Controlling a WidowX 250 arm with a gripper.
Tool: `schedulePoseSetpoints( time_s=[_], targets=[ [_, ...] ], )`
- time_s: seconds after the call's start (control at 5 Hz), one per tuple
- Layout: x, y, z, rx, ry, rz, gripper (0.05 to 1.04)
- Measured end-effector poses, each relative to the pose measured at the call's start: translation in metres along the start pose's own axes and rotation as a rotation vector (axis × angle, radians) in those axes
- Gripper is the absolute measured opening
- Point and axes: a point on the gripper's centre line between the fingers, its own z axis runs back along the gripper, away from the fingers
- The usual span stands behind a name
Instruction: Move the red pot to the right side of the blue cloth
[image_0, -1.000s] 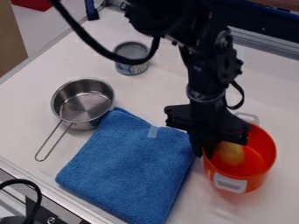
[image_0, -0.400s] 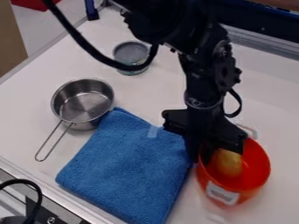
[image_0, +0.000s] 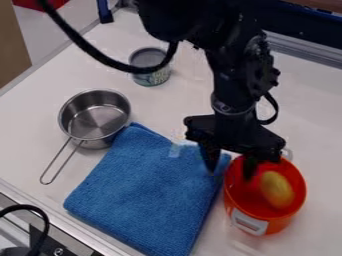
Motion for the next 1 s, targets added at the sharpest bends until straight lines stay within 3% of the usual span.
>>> schedulePoseSetpoints(
  time_s=[0.2,0.4,0.6,0.8,1.0],
  targets=[
    [0.000,0.000,0.007,-0.009,-0.006,-0.002,0.991],
    [0.007,0.011,0.027,-0.009,-0.023,0.032,0.999],
    [0.019,0.030,0.039,0.024,-0.035,0.078,0.999],
    [0.035,0.055,0.049,0.093,-0.077,0.181,0.999],
    [0.047,0.076,0.056,0.104,-0.099,0.241,0.999]
  ],
)
